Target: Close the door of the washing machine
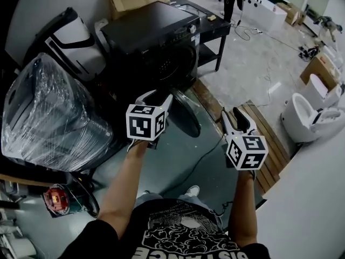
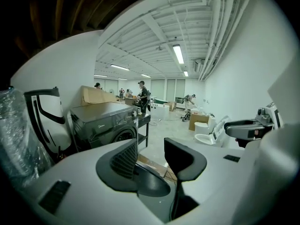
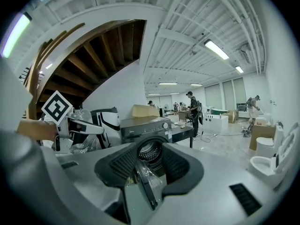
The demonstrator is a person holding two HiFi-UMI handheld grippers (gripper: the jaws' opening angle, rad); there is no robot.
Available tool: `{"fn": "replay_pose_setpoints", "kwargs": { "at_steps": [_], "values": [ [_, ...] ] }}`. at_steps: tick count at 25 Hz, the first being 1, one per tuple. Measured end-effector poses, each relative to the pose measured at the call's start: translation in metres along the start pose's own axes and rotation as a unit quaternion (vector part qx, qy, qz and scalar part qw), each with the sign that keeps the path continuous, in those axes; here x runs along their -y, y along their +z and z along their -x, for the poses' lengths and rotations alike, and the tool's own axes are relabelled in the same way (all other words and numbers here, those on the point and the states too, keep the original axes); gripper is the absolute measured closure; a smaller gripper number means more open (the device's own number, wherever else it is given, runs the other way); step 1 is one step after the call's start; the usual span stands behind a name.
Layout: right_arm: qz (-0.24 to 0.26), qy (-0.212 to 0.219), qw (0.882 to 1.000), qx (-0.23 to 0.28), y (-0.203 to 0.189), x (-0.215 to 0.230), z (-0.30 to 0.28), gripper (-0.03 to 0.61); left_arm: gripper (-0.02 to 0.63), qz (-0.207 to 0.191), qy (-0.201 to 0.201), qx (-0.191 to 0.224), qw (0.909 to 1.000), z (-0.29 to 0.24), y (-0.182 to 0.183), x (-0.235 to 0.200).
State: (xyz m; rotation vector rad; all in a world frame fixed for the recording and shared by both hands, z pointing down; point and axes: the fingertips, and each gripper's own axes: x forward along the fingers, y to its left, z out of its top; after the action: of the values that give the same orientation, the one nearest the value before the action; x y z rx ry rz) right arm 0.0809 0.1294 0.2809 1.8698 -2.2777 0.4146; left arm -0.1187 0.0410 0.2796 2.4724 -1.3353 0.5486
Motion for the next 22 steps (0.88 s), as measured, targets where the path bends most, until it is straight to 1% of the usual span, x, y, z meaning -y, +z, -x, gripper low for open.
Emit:
{"fn": "replay_pose_setpoints", "kwargs": {
  "at_steps": [4,8,16,22],
  "values": [
    [0.010,0.033,0.999,-0.012,-0.013,-0.002,-0.021,0.416,0.433,0.020,0.021,-0.007,0.9996,-0.007,-0.004,-0.005],
    [0.026,0.062,0.997,-0.029,-0.028,-0.006,-0.041,0.413,0.433,0.045,0.032,-0.018,0.9983,-0.019,-0.015,-0.007],
    [0.039,0.098,0.993,-0.060,-0.065,-0.015,-0.081,0.413,0.433,0.074,0.033,-0.044,0.9958,-0.062,-0.035,-0.011],
    [0.047,0.117,0.988,-0.087,-0.102,-0.022,-0.108,0.413,0.433,0.113,0.029,-0.063,0.9911,-0.095,-0.062,-0.023]
  ]
}}
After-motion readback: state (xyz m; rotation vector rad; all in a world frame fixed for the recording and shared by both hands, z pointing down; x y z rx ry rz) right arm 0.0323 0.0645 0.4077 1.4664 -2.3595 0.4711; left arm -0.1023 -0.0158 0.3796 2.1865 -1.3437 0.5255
